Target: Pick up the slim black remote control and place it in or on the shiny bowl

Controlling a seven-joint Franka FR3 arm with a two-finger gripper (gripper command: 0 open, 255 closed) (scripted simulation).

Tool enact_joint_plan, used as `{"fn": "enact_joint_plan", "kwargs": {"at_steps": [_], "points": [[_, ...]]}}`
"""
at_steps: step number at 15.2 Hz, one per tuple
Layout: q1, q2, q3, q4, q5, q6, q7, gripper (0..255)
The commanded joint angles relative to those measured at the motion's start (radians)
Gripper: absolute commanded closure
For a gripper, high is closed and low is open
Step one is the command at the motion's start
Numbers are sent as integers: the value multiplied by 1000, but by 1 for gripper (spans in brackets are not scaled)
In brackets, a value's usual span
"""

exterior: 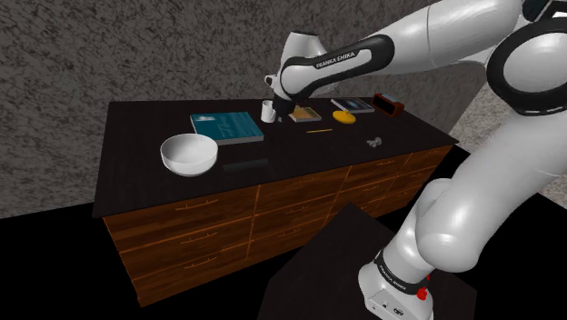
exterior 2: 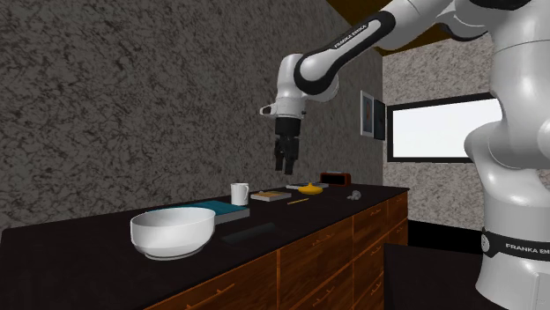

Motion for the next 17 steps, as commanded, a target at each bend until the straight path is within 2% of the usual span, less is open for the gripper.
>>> {"fn": "enact_joint_plan", "kwargs": {"at_steps": [1, 7, 12, 17], "points": [[8, 81, -1, 42, 15, 34, -78, 0], [12, 301, 29, 160, 46, 119, -276, 0], [7, 479, 70, 277, 44, 168, -415, 0], [3, 532, 77, 288, 48, 210, -428, 0]]}}
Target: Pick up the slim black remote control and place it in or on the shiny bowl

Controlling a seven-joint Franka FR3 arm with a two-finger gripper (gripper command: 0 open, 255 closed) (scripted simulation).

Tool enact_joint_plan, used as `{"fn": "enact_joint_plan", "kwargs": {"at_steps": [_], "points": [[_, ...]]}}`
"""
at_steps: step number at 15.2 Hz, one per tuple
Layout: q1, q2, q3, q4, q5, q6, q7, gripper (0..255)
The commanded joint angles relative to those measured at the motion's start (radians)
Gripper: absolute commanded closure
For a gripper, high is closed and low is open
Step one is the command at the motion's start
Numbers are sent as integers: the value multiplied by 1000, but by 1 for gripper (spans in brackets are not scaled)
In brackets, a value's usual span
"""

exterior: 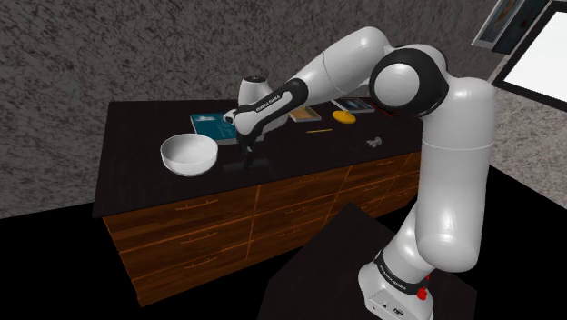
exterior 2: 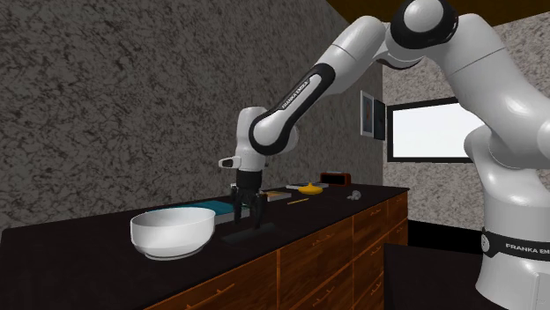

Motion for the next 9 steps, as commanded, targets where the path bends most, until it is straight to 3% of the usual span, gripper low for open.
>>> {"fn": "enact_joint_plan", "kwargs": {"at_steps": [1, 9], "points": [[-2, 26, 2, 9, 3, 17, -2, 0], [-4, 54, 5, 12, 6, 41, -5, 0]]}}
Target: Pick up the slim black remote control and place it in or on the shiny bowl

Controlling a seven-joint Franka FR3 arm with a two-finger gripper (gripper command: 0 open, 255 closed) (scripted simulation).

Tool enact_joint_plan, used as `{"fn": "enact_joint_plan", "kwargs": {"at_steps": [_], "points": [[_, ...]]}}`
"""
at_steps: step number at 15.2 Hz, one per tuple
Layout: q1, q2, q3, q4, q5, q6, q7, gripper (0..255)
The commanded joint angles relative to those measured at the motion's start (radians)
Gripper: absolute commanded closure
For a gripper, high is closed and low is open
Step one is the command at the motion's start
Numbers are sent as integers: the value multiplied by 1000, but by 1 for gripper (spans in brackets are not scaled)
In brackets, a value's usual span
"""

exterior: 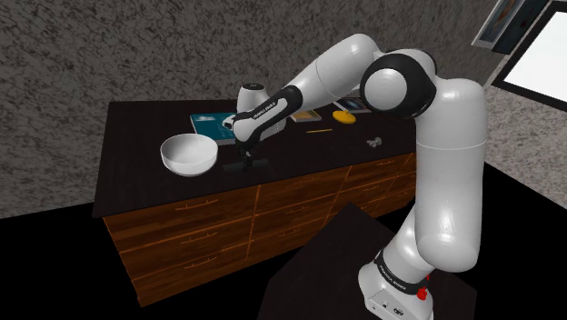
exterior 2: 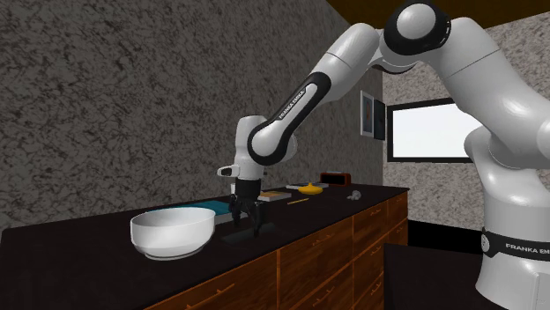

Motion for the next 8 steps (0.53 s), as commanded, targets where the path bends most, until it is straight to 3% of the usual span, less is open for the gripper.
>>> {"fn": "enact_joint_plan", "kwargs": {"at_steps": [1, 2, 3, 8], "points": [[0, 0, 0, 0, 0, 0, 0, 0], [0, 0, 0, 0, 0, 0, 0, 0], [0, 0, 0, 0, 0, 0, 0, 255], [1, 1, 0, 1, 0, 0, 1, 255]]}}
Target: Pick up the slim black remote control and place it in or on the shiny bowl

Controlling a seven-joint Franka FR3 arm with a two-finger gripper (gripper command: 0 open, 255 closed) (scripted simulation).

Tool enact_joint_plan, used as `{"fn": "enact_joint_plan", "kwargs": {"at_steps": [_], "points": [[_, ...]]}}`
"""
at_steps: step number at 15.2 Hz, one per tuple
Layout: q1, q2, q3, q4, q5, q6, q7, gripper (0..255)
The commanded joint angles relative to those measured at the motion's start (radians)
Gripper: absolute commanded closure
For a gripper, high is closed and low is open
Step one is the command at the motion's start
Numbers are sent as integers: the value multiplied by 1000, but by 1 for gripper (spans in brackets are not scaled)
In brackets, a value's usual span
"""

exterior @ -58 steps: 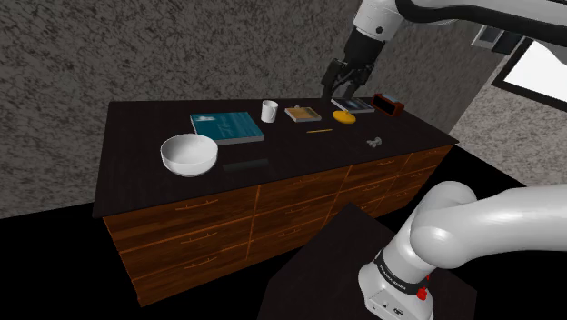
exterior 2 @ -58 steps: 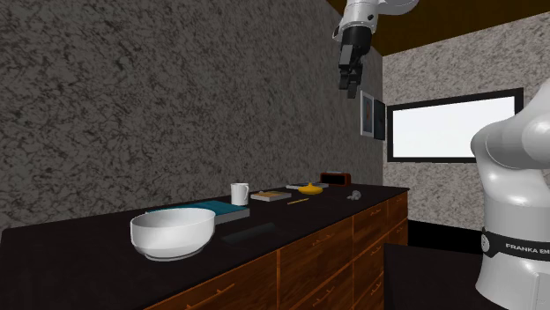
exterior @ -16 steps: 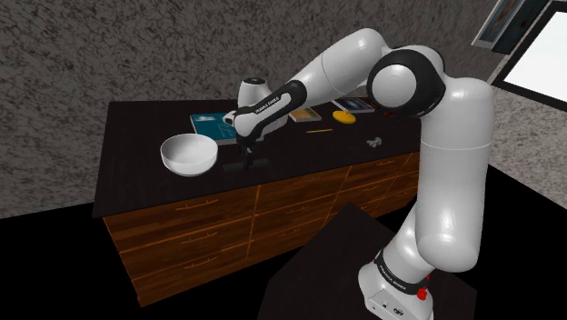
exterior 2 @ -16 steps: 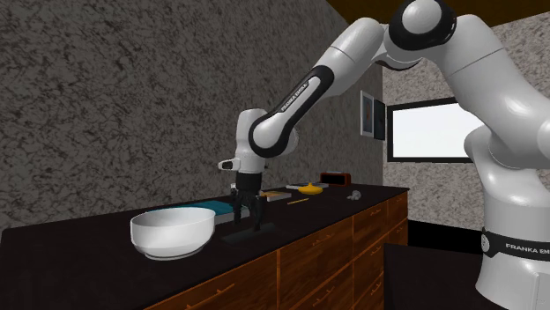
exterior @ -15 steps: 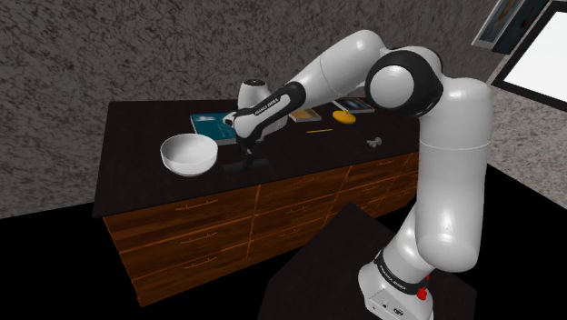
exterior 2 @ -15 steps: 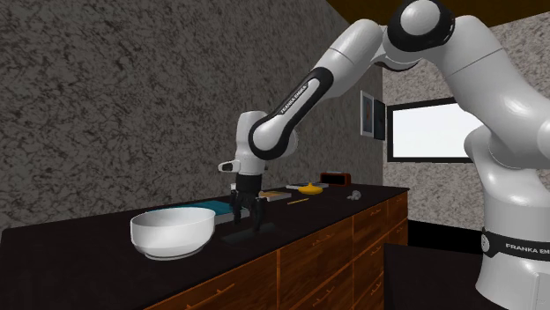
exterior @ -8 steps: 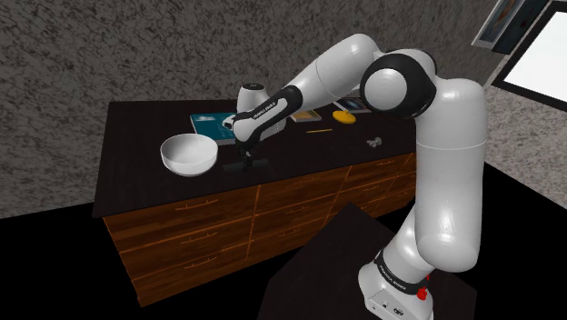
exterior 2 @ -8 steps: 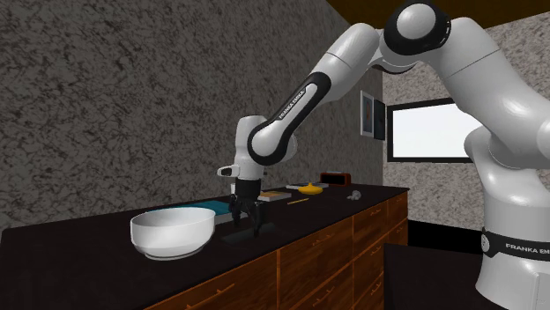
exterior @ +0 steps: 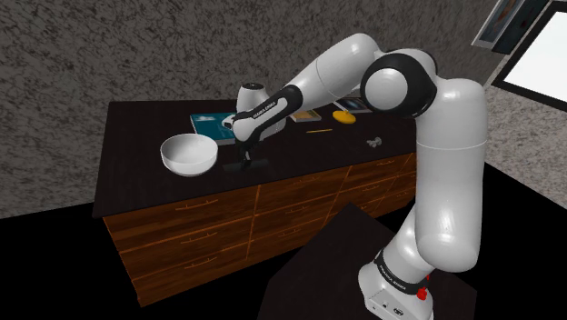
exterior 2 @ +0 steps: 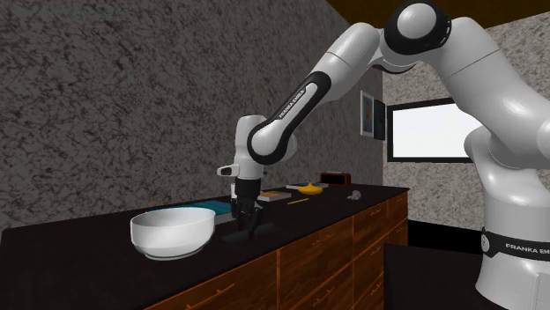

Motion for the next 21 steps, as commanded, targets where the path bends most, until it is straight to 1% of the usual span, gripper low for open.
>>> {"fn": "enact_joint_plan", "kwargs": {"at_steps": [1, 4, 21], "points": [[-1, 4, -1, 1, 0, 4, 0, 255], [-1, 3, -1, 0, 0, 4, 0, 255], [8, -144, -12, 33, -19, -176, 8, 255]]}}
